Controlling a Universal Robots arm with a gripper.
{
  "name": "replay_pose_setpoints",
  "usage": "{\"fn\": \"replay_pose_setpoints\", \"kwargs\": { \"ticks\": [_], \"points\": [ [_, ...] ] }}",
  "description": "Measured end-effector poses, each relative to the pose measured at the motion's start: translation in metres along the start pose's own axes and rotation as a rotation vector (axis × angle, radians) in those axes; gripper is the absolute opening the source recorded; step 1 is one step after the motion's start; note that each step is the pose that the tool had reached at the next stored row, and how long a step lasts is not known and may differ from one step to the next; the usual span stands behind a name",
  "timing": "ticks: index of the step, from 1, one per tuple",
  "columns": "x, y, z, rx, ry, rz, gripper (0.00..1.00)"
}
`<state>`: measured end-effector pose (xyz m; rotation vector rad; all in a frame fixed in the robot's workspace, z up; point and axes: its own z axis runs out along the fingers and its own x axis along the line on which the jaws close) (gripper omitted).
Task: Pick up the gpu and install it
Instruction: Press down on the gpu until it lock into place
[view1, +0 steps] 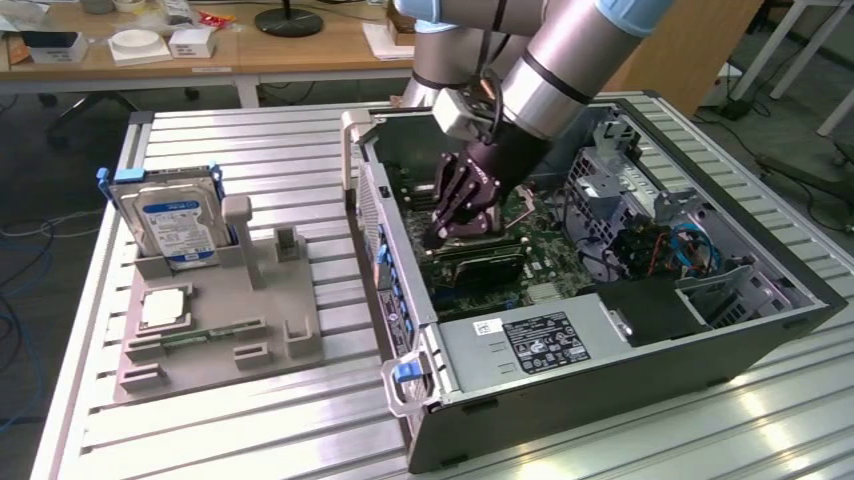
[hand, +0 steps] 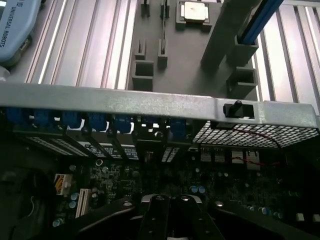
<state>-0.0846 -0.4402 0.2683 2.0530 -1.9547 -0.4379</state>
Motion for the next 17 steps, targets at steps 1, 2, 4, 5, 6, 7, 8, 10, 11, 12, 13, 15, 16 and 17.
{"fn": "replay_pose_setpoints", "kwargs": {
  "ticks": [1, 2, 4, 5, 6, 7, 8, 10, 11, 12, 13, 15, 16, 17],
  "points": [
    [-0.0008, -0.0001, 0.0001, 0.0154, 0.0011, -0.001, 0.10],
    [-0.0017, -0.0001, 0.0003, 0.0309, 0.0022, -0.002, 0.10],
    [-0.0028, 0.0000, 0.0008, 0.0560, 0.0043, -0.003, 0.10],
    [-0.0032, 0.0001, 0.0012, 0.0680, 0.0052, -0.003, 0.10],
    [-0.0035, 0.0003, 0.0017, 0.0802, 0.0063, -0.004, 0.10],
    [-0.0038, 0.0006, 0.0021, 0.0929, 0.0075, -0.004, 0.10],
    [-0.0040, 0.0010, 0.0026, 0.1074, 0.0087, -0.004, 0.10],
    [-0.0043, 0.0018, 0.0034, 0.1329, 0.0107, -0.005, 0.10],
    [-0.0043, 0.0018, 0.0036, 0.1367, 0.0109, -0.005, 0.10],
    [-0.0043, 0.0017, 0.0036, 0.1368, 0.0109, -0.005, 0.10],
    [-0.0043, 0.0018, 0.0036, 0.1368, 0.0108, -0.005, 0.10],
    [-0.0043, 0.0019, 0.0035, 0.1368, 0.0108, -0.005, 0.10],
    [-0.0043, 0.0019, 0.0035, 0.1369, 0.0108, -0.005, 0.10],
    [-0.0043, 0.0018, 0.0035, 0.1369, 0.0107, -0.005, 0.10]
  ]
}}
